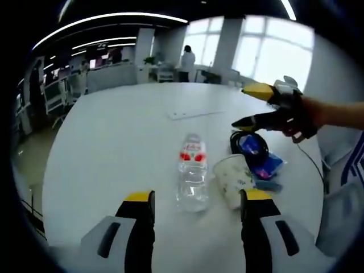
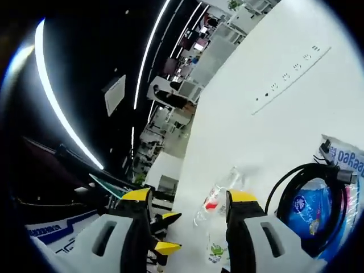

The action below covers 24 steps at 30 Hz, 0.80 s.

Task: Arrange the tabletop items into an orderly group along one side of the table until the central work area is clear of visible clutter.

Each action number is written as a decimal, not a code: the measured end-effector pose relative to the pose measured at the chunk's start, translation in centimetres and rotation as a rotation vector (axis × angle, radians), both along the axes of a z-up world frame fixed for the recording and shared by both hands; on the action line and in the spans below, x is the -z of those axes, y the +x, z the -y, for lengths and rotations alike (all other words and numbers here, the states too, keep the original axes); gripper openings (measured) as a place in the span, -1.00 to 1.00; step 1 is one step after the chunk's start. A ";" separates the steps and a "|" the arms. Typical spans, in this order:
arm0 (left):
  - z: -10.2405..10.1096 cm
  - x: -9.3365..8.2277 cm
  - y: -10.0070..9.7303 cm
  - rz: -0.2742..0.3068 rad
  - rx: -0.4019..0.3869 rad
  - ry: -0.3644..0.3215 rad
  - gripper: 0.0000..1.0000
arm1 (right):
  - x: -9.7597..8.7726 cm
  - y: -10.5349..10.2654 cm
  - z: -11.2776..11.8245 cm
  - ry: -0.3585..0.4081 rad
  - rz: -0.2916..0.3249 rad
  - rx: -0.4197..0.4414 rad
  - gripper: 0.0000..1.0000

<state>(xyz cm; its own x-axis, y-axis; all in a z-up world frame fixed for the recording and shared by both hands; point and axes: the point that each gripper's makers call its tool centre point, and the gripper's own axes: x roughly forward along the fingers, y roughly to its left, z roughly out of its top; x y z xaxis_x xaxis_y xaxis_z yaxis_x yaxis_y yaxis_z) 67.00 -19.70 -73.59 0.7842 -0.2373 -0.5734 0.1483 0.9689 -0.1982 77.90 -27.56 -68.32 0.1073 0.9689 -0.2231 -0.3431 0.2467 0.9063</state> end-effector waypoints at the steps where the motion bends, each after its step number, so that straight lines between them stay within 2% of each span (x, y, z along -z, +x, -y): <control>1: 0.1 0.2 0.1 -0.027 0.014 0.003 0.15 | -0.1 0.3 -0.3 0.009 -0.045 0.020 0.01; 2: 0.2 0.4 0.2 -0.043 0.021 0.007 0.17 | 0.2 0.5 -0.4 -0.002 -0.072 0.027 0.03; 6: 0.1 1.4 0.8 -0.121 0.040 0.023 0.18 | 0.7 0.9 -1.2 -0.019 -0.054 0.007 0.03; 12: 0.3 1.2 1.6 -0.161 0.053 0.033 0.14 | 1.5 0.7 -2.0 -0.043 -0.069 -0.013 0.04; 19: 1.3 1.5 2.0 -0.272 0.115 0.033 0.06 | 2.8 0.9 -2.3 -0.098 -0.118 -0.012 0.09; 22: 1.5 1.6 2.6 -0.287 0.124 0.028 0.01 | 3.3 1.1 -2.2 -0.119 -0.126 0.001 0.09; 24: 1.7 1.7 2.7 -0.301 0.140 0.042 0.05 | 3.9 1.2 -2.1 -0.133 -0.147 0.013 0.09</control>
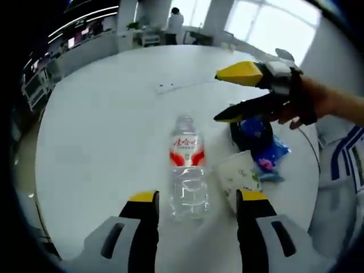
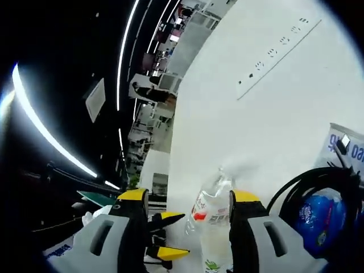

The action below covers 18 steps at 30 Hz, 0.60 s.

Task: Arrange the tabletop items into an orderly group along one side of the table until the central work area is clear of visible clutter.

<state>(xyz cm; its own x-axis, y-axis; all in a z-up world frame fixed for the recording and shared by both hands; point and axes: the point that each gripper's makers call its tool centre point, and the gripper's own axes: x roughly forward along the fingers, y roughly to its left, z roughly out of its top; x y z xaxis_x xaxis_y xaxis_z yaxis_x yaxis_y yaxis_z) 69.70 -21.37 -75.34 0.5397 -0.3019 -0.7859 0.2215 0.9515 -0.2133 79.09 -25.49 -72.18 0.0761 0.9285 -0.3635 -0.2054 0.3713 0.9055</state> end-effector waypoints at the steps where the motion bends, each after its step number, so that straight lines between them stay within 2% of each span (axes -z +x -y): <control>1: 0.1 0.2 0.0 -0.020 0.012 0.009 0.05 | 0.2 0.1 0.1 -0.006 -0.007 0.010 0.09; 4: 0.3 0.5 0.3 -0.040 0.029 0.018 0.00 | 0.7 0.5 0.1 -0.022 -0.044 0.032 0.06; 7: 0.4 1.1 0.6 -0.070 0.042 0.027 0.00 | 1.2 0.4 -0.1 -0.038 -0.048 0.030 0.05; 9: 0.5 1.6 0.5 -0.116 0.040 0.023 0.02 | 1.7 1.1 -0.3 -0.044 -0.055 0.042 0.05; 13: 0.7 1.9 0.6 -0.129 0.062 0.030 -0.01 | 2.5 1.9 -0.6 -0.050 -0.066 0.041 0.05; 16: 0.6 2.2 0.6 -0.144 0.065 0.039 -0.03 | 3.2 2.5 -0.8 -0.053 -0.098 0.058 0.02; 18: 0.6 2.4 0.5 -0.157 0.069 0.038 -0.04 | 3.3 2.0 -1.1 -0.054 -0.098 0.045 0.00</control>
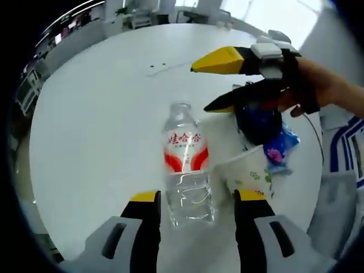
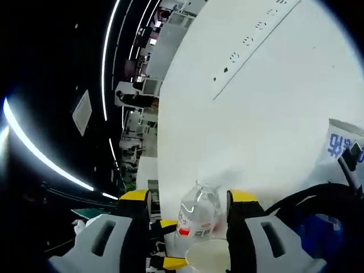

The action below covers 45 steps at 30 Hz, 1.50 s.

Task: Arrange the tabletop items into an orderly group along one side of the table until the central work area is clear of visible clutter.

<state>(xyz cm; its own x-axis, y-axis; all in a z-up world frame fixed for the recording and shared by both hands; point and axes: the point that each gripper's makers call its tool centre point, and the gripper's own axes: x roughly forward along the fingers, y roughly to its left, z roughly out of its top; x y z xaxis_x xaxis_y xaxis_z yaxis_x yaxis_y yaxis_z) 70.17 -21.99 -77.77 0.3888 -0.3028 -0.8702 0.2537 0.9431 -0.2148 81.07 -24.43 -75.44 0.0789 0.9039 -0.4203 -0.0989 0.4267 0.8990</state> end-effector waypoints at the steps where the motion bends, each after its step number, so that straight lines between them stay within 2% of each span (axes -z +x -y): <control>1: 0.0 0.1 0.0 -0.003 0.003 -0.002 -0.04 | 0.2 -0.2 0.0 -0.009 -0.002 -0.007 0.00; 5: -0.1 0.7 -0.3 -0.040 0.006 0.007 -0.03 | 1.1 0.4 -0.4 -0.022 -0.019 -0.009 0.00; 12: 0.2 1.2 -0.2 -0.063 0.018 0.013 -0.07 | 2.2 1.0 -0.9 -0.029 -0.052 0.003 -0.01; 21: 0.4 2.1 0.1 -0.094 0.026 0.023 -0.06 | 2.4 0.9 -1.1 -0.004 -0.076 0.024 -0.06; 31: 0.1 2.3 0.2 -0.097 0.032 0.037 -0.13 | 2.8 1.1 -1.5 0.003 -0.089 0.029 -0.10; 37: -0.5 2.6 1.1 -0.099 0.035 0.040 -0.17 | 2.2 0.4 -2.9 0.029 -0.101 0.018 -0.16; 40: -0.6 2.7 1.4 -0.096 0.036 0.042 -0.17 | 2.5 0.1 -3.4 0.011 -0.089 0.007 -0.16; 45: -0.7 2.8 1.5 -0.089 0.033 0.037 -0.18 | 3.1 0.4 -3.6 0.013 -0.108 0.021 -0.21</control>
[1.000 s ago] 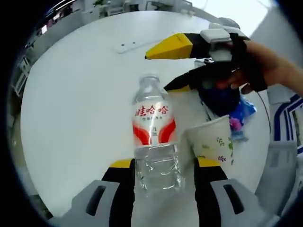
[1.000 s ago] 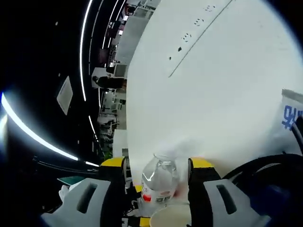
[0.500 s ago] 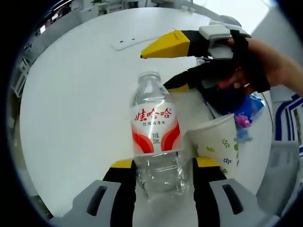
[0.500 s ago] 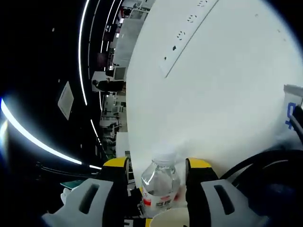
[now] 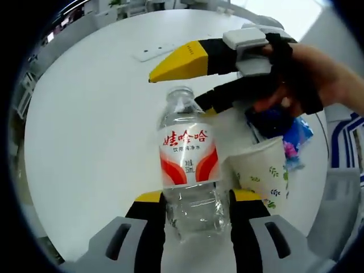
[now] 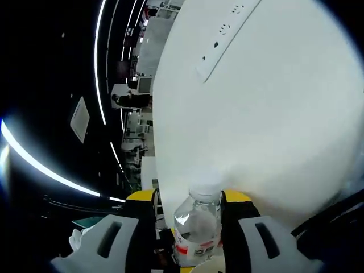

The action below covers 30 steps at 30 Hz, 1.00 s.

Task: Arrange the tabletop items into an orderly group along one side of the table until the central work area is clear of visible clutter.

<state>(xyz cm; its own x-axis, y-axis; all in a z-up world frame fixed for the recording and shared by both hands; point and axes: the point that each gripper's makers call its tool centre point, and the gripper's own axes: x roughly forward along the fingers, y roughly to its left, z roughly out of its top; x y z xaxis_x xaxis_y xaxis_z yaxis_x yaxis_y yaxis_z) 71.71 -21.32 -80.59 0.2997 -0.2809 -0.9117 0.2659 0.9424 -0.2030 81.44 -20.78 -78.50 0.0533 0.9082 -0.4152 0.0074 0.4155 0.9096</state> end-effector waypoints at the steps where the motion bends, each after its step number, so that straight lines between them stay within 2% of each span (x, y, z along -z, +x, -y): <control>1: 0.0 0.0 0.1 0.001 -0.001 0.000 -0.18 | 0.0 0.0 0.0 0.002 0.002 0.002 -0.22; 5: 0.0 0.0 0.1 0.006 -0.006 -0.003 -0.18 | 0.3 0.0 0.1 -0.013 0.013 -0.006 -0.35; 6: 0.1 0.0 0.1 0.008 -0.004 -0.003 -0.18 | 0.7 0.0 0.4 -0.036 0.014 -0.008 -0.42; 8: 0.1 0.0 0.0 0.009 0.000 -0.002 -0.18 | 1.1 -0.2 0.7 -0.056 0.048 -0.021 -0.54; 9: 0.1 0.0 0.0 0.010 0.004 -0.001 -0.18 | 1.4 -0.2 1.0 -0.078 0.060 -0.022 -0.57; 10: 0.1 0.0 0.0 0.013 0.005 0.000 -0.19 | 1.1 -0.4 0.7 -0.055 0.042 -0.011 -0.57; 13: 0.2 0.0 0.0 0.024 0.002 -0.005 -0.20 | 1.1 -0.2 0.4 -0.064 0.056 0.000 -0.58; 20: 0.1 -0.2 0.4 0.112 -0.036 -0.032 -0.22 | 0.6 -0.1 0.2 -0.070 0.083 0.017 -0.61; 23: 0.1 -0.3 0.5 0.156 -0.044 -0.023 -0.23 | 0.3 -0.1 0.3 -0.066 0.099 0.025 -0.61; 27: -0.1 -0.7 0.4 0.220 -0.050 -0.008 -0.23 | -0.9 -0.3 0.3 -0.058 0.155 0.025 -0.62; 28: -0.1 -0.7 0.5 0.235 -0.054 -0.008 -0.23 | -1.3 -0.2 0.3 -0.062 0.195 0.019 -0.62; 30: -0.1 -0.9 0.3 0.251 -0.064 -0.004 -0.23 | -1.9 -0.3 0.1 -0.057 0.208 0.017 -0.62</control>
